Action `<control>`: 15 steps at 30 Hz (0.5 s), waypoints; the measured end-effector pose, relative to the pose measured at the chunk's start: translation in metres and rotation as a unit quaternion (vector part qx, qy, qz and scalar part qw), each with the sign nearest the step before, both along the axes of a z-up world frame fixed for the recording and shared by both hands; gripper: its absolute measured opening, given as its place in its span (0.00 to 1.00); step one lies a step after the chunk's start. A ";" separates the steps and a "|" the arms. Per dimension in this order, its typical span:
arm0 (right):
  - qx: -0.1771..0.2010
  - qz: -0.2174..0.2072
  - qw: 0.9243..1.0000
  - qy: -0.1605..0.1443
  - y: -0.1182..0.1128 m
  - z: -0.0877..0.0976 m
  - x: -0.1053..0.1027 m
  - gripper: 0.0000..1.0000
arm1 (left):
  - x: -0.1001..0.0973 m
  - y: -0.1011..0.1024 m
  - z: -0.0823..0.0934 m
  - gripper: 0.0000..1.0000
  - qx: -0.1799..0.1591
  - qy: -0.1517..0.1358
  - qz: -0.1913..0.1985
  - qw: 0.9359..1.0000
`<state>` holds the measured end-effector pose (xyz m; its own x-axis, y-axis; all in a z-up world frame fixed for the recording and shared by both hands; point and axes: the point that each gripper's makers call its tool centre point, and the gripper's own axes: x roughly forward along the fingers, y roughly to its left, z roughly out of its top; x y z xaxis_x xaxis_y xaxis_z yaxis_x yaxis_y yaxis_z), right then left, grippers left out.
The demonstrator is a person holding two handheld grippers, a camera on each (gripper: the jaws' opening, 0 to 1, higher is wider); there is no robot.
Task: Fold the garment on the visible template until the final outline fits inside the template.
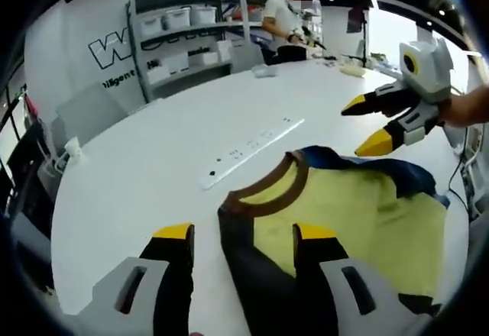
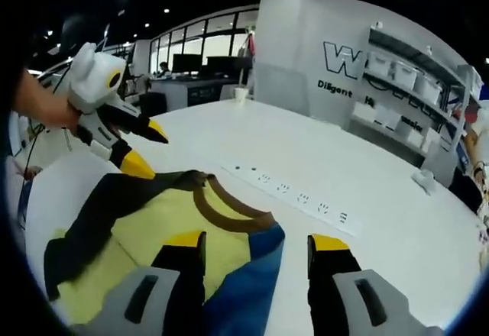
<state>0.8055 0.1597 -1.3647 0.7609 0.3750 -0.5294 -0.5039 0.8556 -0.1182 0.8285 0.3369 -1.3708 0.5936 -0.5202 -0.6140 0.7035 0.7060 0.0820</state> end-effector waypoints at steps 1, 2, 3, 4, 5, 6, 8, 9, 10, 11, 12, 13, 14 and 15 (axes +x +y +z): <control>0.001 0.000 1.000 0.000 0.000 0.000 -0.001 0.54 | -0.001 0.001 0.001 0.53 -0.003 0.000 0.002 1.000; 0.002 0.000 1.000 0.002 0.000 0.000 -0.003 0.56 | -0.001 0.001 0.002 0.57 -0.005 -0.001 0.006 1.000; 0.004 0.000 1.000 0.002 0.000 0.001 -0.004 0.57 | -0.001 0.002 0.005 0.61 -0.011 -0.002 0.011 1.000; 0.006 0.000 1.000 0.002 0.000 0.003 -0.005 0.58 | -0.002 0.002 0.006 0.63 -0.015 -0.003 0.012 1.000; 0.008 0.001 1.000 0.001 0.000 0.004 -0.006 0.59 | -0.003 0.003 0.008 0.65 -0.015 -0.004 0.013 1.000; 0.010 0.002 1.000 -0.001 0.001 0.006 -0.008 0.59 | -0.004 0.003 0.010 0.67 -0.014 -0.006 0.014 1.000; 0.012 0.005 1.000 -0.001 0.002 0.007 -0.010 0.63 | -0.005 0.004 0.014 0.69 -0.016 -0.012 0.013 1.000; 0.013 0.006 1.000 -0.001 0.002 0.008 -0.011 0.66 | -0.006 0.004 0.015 0.71 -0.017 -0.012 0.014 1.000; 0.016 0.008 1.000 0.000 0.003 0.009 -0.013 0.68 | -0.007 0.005 0.017 0.73 -0.020 -0.012 0.017 1.000; 0.020 0.007 1.000 0.000 0.004 0.010 -0.014 0.70 | -0.008 0.004 0.019 0.75 -0.023 -0.013 0.017 0.999; 0.022 0.006 1.000 0.000 0.003 0.011 -0.016 0.71 | -0.008 0.005 0.021 0.78 -0.027 -0.014 0.019 0.999; 0.023 0.005 1.000 -0.001 0.003 0.011 -0.017 0.71 | -0.009 0.004 0.023 0.79 -0.031 -0.014 0.021 0.999; 0.023 0.004 1.000 0.000 0.002 0.011 -0.018 0.72 | -0.011 0.004 0.025 0.81 -0.037 -0.012 0.022 0.999; 0.027 0.004 1.000 -0.001 0.002 0.013 -0.020 0.72 | -0.013 0.004 0.027 0.83 -0.041 -0.013 0.022 0.999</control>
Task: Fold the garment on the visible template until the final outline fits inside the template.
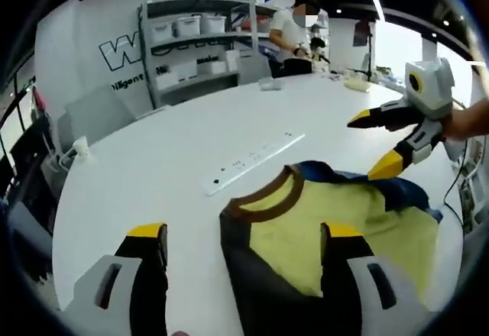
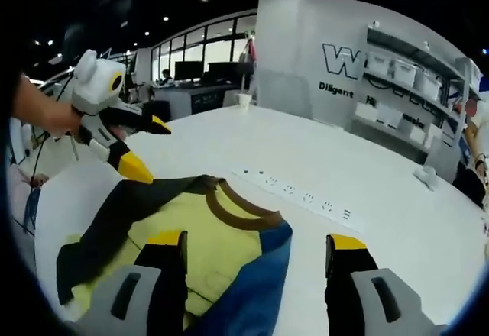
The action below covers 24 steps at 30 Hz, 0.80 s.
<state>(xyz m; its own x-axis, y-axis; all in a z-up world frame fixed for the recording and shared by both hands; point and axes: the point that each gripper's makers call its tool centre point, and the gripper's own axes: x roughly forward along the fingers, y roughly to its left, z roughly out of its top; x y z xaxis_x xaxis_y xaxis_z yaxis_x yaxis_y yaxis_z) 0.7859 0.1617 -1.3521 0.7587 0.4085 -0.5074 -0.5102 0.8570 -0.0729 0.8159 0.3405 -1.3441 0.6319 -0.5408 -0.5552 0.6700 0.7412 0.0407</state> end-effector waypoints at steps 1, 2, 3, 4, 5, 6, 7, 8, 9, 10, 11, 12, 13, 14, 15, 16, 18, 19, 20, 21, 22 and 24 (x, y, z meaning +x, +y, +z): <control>0.002 0.000 1.000 0.000 0.000 0.001 -0.002 0.73 | -0.001 0.000 0.003 0.84 -0.006 -0.003 0.001 1.000; 0.005 0.000 1.000 0.000 0.001 0.002 -0.004 0.76 | -0.002 0.000 0.004 0.87 -0.009 -0.003 0.002 1.000; 0.007 0.001 1.000 0.000 0.001 0.002 -0.005 0.78 | -0.003 0.000 0.005 0.89 -0.011 -0.003 0.003 1.000; 0.011 0.004 1.000 0.002 0.003 0.003 -0.007 0.80 | -0.004 0.000 0.005 0.92 -0.015 0.000 0.007 1.000; 0.011 0.005 1.000 0.002 0.004 0.003 -0.008 0.82 | -0.004 0.000 0.005 0.94 -0.019 0.002 0.008 1.000; 0.010 0.008 1.000 0.003 0.004 0.004 -0.011 0.82 | -0.006 -0.001 0.005 0.96 -0.022 0.004 0.007 1.000; 0.011 0.009 1.000 0.002 0.005 0.004 -0.012 0.84 | -0.007 -0.001 0.005 0.97 -0.022 0.006 0.006 1.000; 0.012 0.010 1.000 0.003 0.006 0.004 -0.014 0.86 | -0.009 -0.001 0.006 0.99 -0.020 0.005 0.006 1.000; 0.014 0.011 1.000 0.004 0.006 0.005 -0.016 0.87 | -0.009 -0.001 0.007 0.99 -0.020 0.004 0.006 1.000; 0.016 0.012 1.000 0.004 0.007 0.006 -0.018 0.88 | -0.011 -0.001 0.009 0.99 -0.020 0.001 0.004 1.000; 0.018 0.012 1.000 0.003 0.007 0.008 -0.019 0.89 | -0.012 -0.001 0.010 0.99 -0.022 0.002 0.004 1.000; 0.019 0.013 1.000 0.002 0.008 0.009 -0.020 0.90 | -0.013 -0.001 0.011 0.99 -0.024 0.003 0.005 1.000; 0.023 0.014 1.000 0.001 0.009 0.012 -0.022 0.91 | -0.015 -0.001 0.013 0.99 -0.027 0.005 0.005 1.000; 0.023 0.014 1.000 0.000 0.009 0.012 -0.022 0.92 | -0.016 -0.002 0.014 0.99 -0.029 0.005 0.005 1.000; 0.021 0.015 1.000 -0.001 0.009 0.014 -0.024 0.92 | -0.018 -0.001 0.015 0.99 -0.027 0.005 0.004 1.000; 0.021 0.015 1.000 -0.002 0.009 0.015 -0.025 0.92 | -0.019 -0.001 0.016 0.99 -0.025 0.004 0.003 1.000; 0.022 0.015 1.000 -0.004 0.008 0.018 -0.027 0.92 | -0.022 0.000 0.019 0.99 -0.026 0.001 0.001 1.000; 0.023 0.014 1.000 -0.006 0.007 0.020 -0.028 0.92 | -0.024 0.001 0.021 0.99 -0.027 0.000 0.002 1.000; 0.024 0.014 1.000 -0.007 0.006 0.021 -0.029 0.93 | -0.026 0.002 0.022 0.99 -0.027 0.000 0.002 1.000; 0.025 0.013 1.000 -0.007 0.006 0.022 -0.031 0.93 | -0.028 0.004 0.023 0.99 -0.027 0.000 0.003 1.000; 0.025 0.013 1.000 -0.007 0.005 0.023 -0.032 0.93 | -0.029 0.005 0.024 0.99 -0.027 -0.001 0.004 1.000; 0.027 0.013 1.000 -0.006 0.005 0.024 -0.035 0.94 | -0.032 0.009 0.024 0.99 -0.022 -0.003 0.007 1.000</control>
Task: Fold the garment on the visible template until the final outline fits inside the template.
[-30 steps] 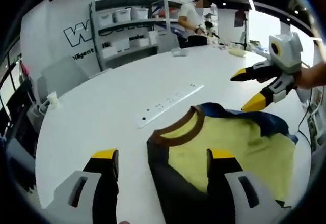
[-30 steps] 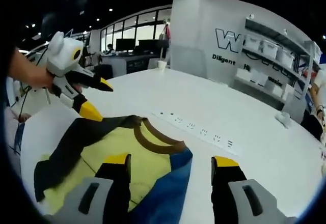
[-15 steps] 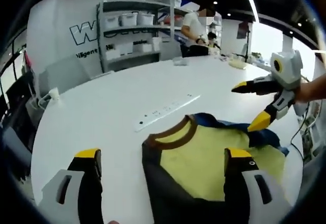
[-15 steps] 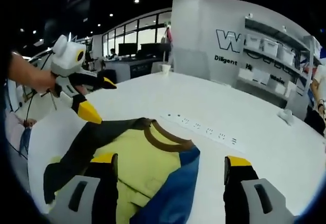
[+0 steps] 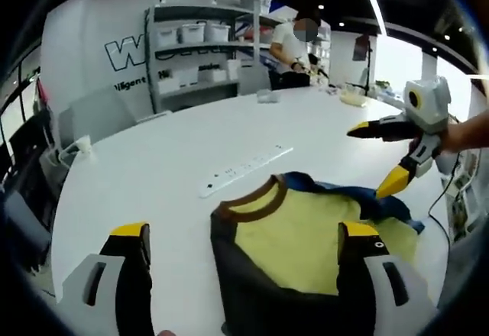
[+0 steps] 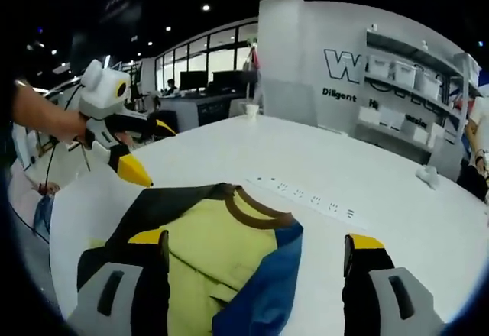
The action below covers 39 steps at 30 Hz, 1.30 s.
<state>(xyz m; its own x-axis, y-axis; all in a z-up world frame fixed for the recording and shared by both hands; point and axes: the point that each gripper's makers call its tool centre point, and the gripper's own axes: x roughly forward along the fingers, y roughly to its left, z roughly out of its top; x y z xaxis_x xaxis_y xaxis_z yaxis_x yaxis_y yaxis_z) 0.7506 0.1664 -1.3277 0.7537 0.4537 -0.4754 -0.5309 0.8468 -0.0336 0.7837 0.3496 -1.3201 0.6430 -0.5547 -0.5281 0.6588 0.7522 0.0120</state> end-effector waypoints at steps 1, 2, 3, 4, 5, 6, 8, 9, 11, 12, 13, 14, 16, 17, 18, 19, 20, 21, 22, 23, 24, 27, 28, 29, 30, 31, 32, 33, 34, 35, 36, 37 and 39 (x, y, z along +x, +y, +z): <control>0.001 0.000 1.000 0.001 0.000 0.001 -0.001 0.94 | -0.002 0.002 0.000 0.99 0.000 0.001 0.001 1.000; 0.000 0.000 1.000 0.001 0.000 0.001 -0.003 0.95 | -0.004 0.003 0.000 0.99 0.000 0.003 0.003 1.000; -0.001 0.001 1.000 0.000 -0.001 0.003 -0.005 0.95 | -0.006 0.005 0.000 0.99 0.001 0.004 0.005 1.000; 0.000 0.001 1.000 -0.001 -0.001 0.004 -0.007 0.94 | -0.008 0.006 0.000 0.99 0.001 0.004 0.005 1.000; -0.001 0.001 1.000 0.000 -0.001 0.005 -0.009 0.94 | -0.010 0.008 0.000 0.99 0.001 0.003 0.005 1.000; -0.003 0.002 1.000 -0.001 -0.002 0.005 -0.011 0.93 | -0.013 0.010 0.000 0.99 0.002 0.002 0.006 1.000; -0.006 0.001 1.000 -0.001 -0.004 0.005 -0.015 0.91 | -0.019 0.013 -0.001 0.98 0.002 0.001 0.007 1.000; -0.005 0.000 1.000 -0.001 -0.006 0.005 -0.018 0.89 | -0.020 0.015 -0.001 0.98 0.004 -0.001 0.007 1.000; -0.001 -0.003 1.000 0.000 -0.007 0.005 -0.022 0.88 | -0.025 0.019 -0.002 0.98 0.008 0.000 0.009 1.000; -0.001 -0.005 1.000 -0.001 -0.009 0.005 -0.024 0.88 | -0.027 0.021 -0.003 0.98 0.008 0.001 0.010 1.000; 0.000 -0.006 1.000 0.000 -0.010 0.004 -0.026 0.88 | -0.031 0.023 -0.003 0.97 0.010 0.002 0.012 1.000; 0.000 -0.006 1.000 0.002 -0.010 0.004 -0.028 0.88 | -0.032 0.025 -0.003 0.97 0.011 0.002 0.013 1.000; -0.002 -0.005 1.000 0.003 -0.012 0.003 -0.032 0.87 | -0.036 0.028 -0.001 0.97 0.011 0.002 0.015 1.000; -0.003 -0.004 1.000 0.003 -0.013 0.004 -0.034 0.86 | -0.039 0.029 0.000 0.96 0.010 0.001 0.016 1.000; -0.004 -0.002 1.000 0.003 -0.013 0.004 -0.035 0.86 | -0.040 0.030 0.001 0.96 0.009 0.001 0.017 1.000; -0.005 -0.001 1.000 0.003 -0.013 0.004 -0.036 0.86 | -0.042 0.030 0.001 0.96 0.010 0.001 0.017 1.000; -0.008 -0.001 1.000 0.004 -0.014 0.005 -0.037 0.85 | -0.044 0.031 0.002 0.96 0.010 0.000 0.018 1.000; -0.009 0.000 1.000 0.004 -0.015 0.006 -0.039 0.85 | -0.046 0.032 0.003 0.96 0.010 -0.002 0.018 1.000; -0.008 0.000 1.000 0.004 -0.016 0.007 -0.040 0.85 | -0.048 0.032 0.004 0.95 0.012 -0.005 0.016 1.000; -0.008 0.000 1.000 0.004 -0.016 0.008 -0.041 0.84 | -0.050 0.032 0.004 0.95 0.017 -0.007 0.013 1.000; -0.009 0.002 1.000 0.005 -0.016 0.009 -0.042 0.84 | -0.053 0.032 0.005 0.94 0.020 -0.008 0.011 1.000; -0.015 0.010 1.000 0.007 -0.015 0.008 -0.046 0.83 | -0.059 0.031 0.004 0.93 0.028 -0.009 0.002 1.000; -0.017 0.011 1.000 0.006 -0.015 0.009 -0.047 0.83 | -0.057 0.031 0.004 0.93 0.031 -0.011 -0.003 0.999; -0.019 0.012 1.000 0.005 -0.015 0.010 -0.048 0.83 | -0.058 0.030 0.004 0.93 0.036 -0.014 -0.008 0.999; -0.023 0.015 1.000 0.005 -0.015 0.011 -0.049 0.83 | -0.063 0.028 0.005 0.93 0.043 -0.018 -0.014 0.999; -0.023 0.016 1.000 0.003 -0.014 0.013 -0.051 0.82 | -0.065 0.027 0.005 0.92 0.045 -0.018 -0.018 0.999; -0.023 0.015 1.000 0.002 -0.014 0.015 -0.052 0.82 | -0.064 0.027 0.005 0.93 0.046 -0.019 -0.021 0.999; -0.022 0.015 1.000 0.001 -0.014 0.016 -0.053 0.82 | -0.066 0.027 0.005 0.93 0.049 -0.021 -0.025 0.998; -0.021 0.014 1.000 0.000 -0.014 0.017 -0.054 0.82 | -0.066 0.027 0.005 0.93 0.050 -0.021 -0.025 0.998; -0.022 0.014 1.000 -0.001 -0.014 0.018 -0.055 0.82 | -0.068 0.027 0.006 0.93 0.048 -0.020 -0.024 0.998; -0.021 0.013 1.000 -0.002 -0.014 0.020 -0.057 0.82 | -0.070 0.027 0.006 0.93 0.047 -0.020 -0.023 0.998; -0.019 0.011 1.000 -0.002 -0.015 0.020 -0.058 0.82 | -0.071 0.026 0.007 0.93 0.045 -0.020 -0.022 0.999; -0.017 0.011 1.000 -0.002 -0.014 0.022 -0.062 0.81 | -0.073 0.026 0.010 0.93 0.045 -0.023 -0.022 0.998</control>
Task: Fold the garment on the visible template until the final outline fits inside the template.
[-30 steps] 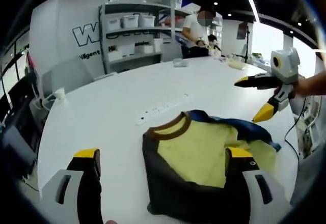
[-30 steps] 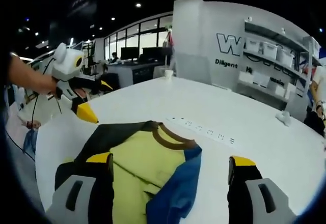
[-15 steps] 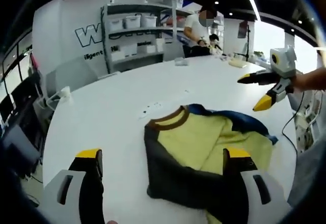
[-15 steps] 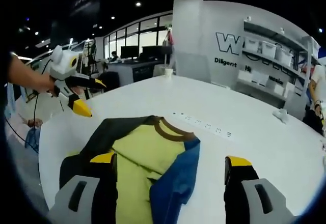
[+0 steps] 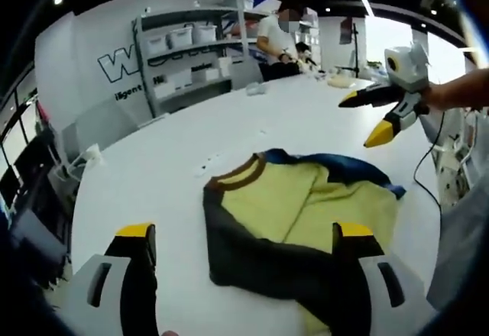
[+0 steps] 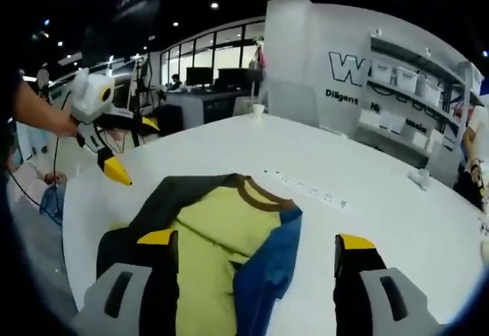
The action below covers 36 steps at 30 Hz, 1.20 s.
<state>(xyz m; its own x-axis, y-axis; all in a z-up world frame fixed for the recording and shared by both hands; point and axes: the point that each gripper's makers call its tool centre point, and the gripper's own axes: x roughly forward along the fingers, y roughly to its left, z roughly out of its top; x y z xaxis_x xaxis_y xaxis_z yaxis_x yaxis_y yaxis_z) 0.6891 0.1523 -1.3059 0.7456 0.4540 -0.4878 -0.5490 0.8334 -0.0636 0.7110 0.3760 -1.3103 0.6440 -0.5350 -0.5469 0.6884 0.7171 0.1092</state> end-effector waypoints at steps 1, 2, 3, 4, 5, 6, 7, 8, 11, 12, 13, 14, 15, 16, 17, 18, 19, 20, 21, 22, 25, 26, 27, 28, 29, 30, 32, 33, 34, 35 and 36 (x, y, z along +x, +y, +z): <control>-0.001 0.000 1.000 0.000 0.000 0.000 -0.002 0.81 | -0.002 0.000 0.002 0.93 -0.001 -0.001 0.001 1.000; -0.002 0.000 1.000 0.000 0.000 0.001 -0.003 0.81 | -0.002 0.001 0.003 0.92 -0.002 -0.002 0.002 1.000; -0.001 0.000 1.000 0.000 0.001 0.001 -0.005 0.81 | -0.003 0.001 0.004 0.92 -0.005 -0.002 0.005 1.000; 0.000 0.002 1.000 0.000 0.003 0.002 -0.009 0.80 | -0.004 0.002 0.005 0.92 -0.007 -0.001 0.007 1.000; 0.000 0.002 1.000 0.000 0.003 0.002 -0.011 0.80 | -0.006 0.002 0.006 0.92 -0.010 -0.001 0.009 1.000; -0.002 0.003 1.000 0.000 0.004 0.002 -0.014 0.80 | -0.008 0.003 0.006 0.92 -0.011 -0.001 0.010 1.000; -0.001 0.003 1.000 0.000 0.005 0.002 -0.016 0.80 | -0.009 0.003 0.005 0.92 -0.012 -0.001 0.010 1.000; 0.000 0.003 1.000 0.002 0.006 0.002 -0.018 0.80 | -0.011 0.004 0.005 0.92 -0.011 -0.002 0.011 1.000; 0.003 0.003 1.000 0.003 0.008 0.003 -0.023 0.79 | -0.017 0.008 0.003 0.91 -0.010 -0.001 0.016 1.000; 0.003 0.003 1.000 0.003 0.008 0.003 -0.024 0.78 | -0.020 0.009 0.003 0.91 -0.012 0.001 0.019 1.000; 0.004 0.002 1.000 0.002 0.008 0.004 -0.026 0.78 | -0.022 0.010 0.002 0.90 -0.015 0.002 0.021 1.000; 0.006 0.002 1.000 0.002 0.009 0.005 -0.027 0.78 | -0.023 0.011 0.002 0.90 -0.016 0.002 0.022 1.000; 0.007 0.001 1.000 0.002 0.009 0.006 -0.029 0.78 | -0.025 0.011 0.002 0.90 -0.015 0.002 0.023 1.000; 0.006 0.001 1.000 0.002 0.009 0.007 -0.031 0.78 | -0.028 0.012 0.002 0.90 -0.015 0.001 0.024 1.000; 0.006 0.001 1.000 0.000 0.009 0.007 -0.033 0.78 | -0.030 0.013 0.002 0.90 -0.016 0.000 0.024 1.000; 0.007 0.000 1.000 0.000 0.009 0.008 -0.034 0.78 | -0.034 0.013 0.002 0.89 -0.016 0.001 0.024 1.000; 0.009 -0.002 1.000 0.001 0.009 0.007 -0.036 0.78 | -0.036 0.013 0.002 0.89 -0.017 0.001 0.024 1.000; 0.009 -0.002 1.000 0.001 0.009 0.007 -0.038 0.78 | -0.039 0.014 0.002 0.89 -0.017 0.000 0.024 1.000; 0.009 -0.003 1.000 0.000 0.009 0.007 -0.039 0.78 | -0.041 0.015 0.000 0.89 -0.016 0.000 0.023 1.000; 0.011 -0.004 1.000 0.000 0.010 0.007 -0.042 0.77 | -0.043 0.015 -0.001 0.89 -0.016 0.000 0.023 1.000; 0.012 -0.004 1.000 0.003 0.011 0.005 -0.049 0.77 | -0.052 0.017 -0.003 0.88 -0.011 -0.001 0.019 1.000; 0.012 -0.004 1.000 0.003 0.011 0.004 -0.052 0.77 | -0.054 0.017 -0.003 0.88 -0.011 -0.001 0.019 1.000; 0.013 -0.004 1.000 0.003 0.011 0.003 -0.054 0.77 | -0.056 0.018 -0.004 0.88 -0.014 0.001 0.020 1.000; 0.014 -0.004 1.000 0.003 0.011 0.002 -0.056 0.77 | -0.058 0.018 -0.005 0.88 -0.016 0.001 0.020 1.000; 0.015 -0.005 1.000 0.003 0.011 0.001 -0.058 0.77 | -0.062 0.018 -0.005 0.87 -0.017 0.001 0.020 1.000; 0.016 -0.005 1.000 0.003 0.011 -0.001 -0.061 0.77 | -0.064 0.018 -0.005 0.87 -0.018 -0.001 0.020 1.000; 0.018 -0.005 1.000 0.000 0.011 -0.002 -0.066 0.78 | -0.068 0.018 -0.006 0.86 -0.021 -0.004 0.018 1.000; 0.016 -0.005 1.000 -0.001 0.011 -0.003 -0.067 0.78 | -0.069 0.018 -0.007 0.86 -0.021 -0.005 0.018 1.000; 0.014 -0.006 1.000 -0.001 0.009 -0.005 -0.069 0.78 | -0.071 0.018 -0.007 0.86 -0.021 -0.005 0.019 1.000; 0.015 -0.006 1.000 0.000 0.008 -0.006 -0.071 0.78 | -0.072 0.018 -0.007 0.86 -0.021 -0.005 0.019 1.000; 0.020 -0.009 1.000 -0.002 0.007 -0.006 -0.072 0.78 | -0.074 0.019 -0.008 0.86 -0.022 -0.005 0.019 1.000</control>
